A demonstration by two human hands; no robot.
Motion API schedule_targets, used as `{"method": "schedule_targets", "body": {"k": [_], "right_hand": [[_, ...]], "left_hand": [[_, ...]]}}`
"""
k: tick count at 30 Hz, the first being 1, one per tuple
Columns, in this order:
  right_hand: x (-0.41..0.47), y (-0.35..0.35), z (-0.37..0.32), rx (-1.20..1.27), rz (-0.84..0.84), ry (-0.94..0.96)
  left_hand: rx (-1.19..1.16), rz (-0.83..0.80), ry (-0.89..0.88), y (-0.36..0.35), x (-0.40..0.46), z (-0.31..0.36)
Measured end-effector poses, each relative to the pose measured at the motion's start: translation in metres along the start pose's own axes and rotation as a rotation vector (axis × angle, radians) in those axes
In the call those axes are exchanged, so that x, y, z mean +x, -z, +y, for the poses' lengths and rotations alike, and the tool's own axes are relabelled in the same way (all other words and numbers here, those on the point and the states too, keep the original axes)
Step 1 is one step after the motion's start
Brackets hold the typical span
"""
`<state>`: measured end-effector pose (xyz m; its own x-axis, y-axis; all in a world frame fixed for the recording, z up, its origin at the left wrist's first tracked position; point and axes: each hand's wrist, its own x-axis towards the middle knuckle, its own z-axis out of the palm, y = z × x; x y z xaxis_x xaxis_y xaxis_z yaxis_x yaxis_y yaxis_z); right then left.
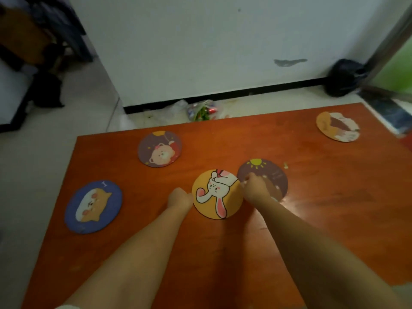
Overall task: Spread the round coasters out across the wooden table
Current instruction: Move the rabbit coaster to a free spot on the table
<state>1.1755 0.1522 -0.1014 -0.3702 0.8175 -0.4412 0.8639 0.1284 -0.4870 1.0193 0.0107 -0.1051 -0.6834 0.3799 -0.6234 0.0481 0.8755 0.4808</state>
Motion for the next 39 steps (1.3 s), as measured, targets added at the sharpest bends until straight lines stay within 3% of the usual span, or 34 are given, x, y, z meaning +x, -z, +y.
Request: {"method": "schedule_targets", "body": {"k": [11,22,29,39], "right_hand": [[0.024,-0.013,0.001,0.013,-0.068,0.038],[-0.022,-0.004,-0.015,0.16,-0.129,0.101],[-0.084,-0.019,-0.025,0.203,-0.096,0.119],[-0.177,-0.097,-0.025,0.232,-0.078,0.06]], "left_hand": [[-0.175,0.083,0.117,-0.019,0.006,0.011],[-0.308,0.156,-0.013,0.011,-0.026,0.005],[-0.355,0.119,-0.049,0.043,-0.061,-0.045],[-0.327,0.037,-0.026,0.066,-0.096,-0.157]]}}
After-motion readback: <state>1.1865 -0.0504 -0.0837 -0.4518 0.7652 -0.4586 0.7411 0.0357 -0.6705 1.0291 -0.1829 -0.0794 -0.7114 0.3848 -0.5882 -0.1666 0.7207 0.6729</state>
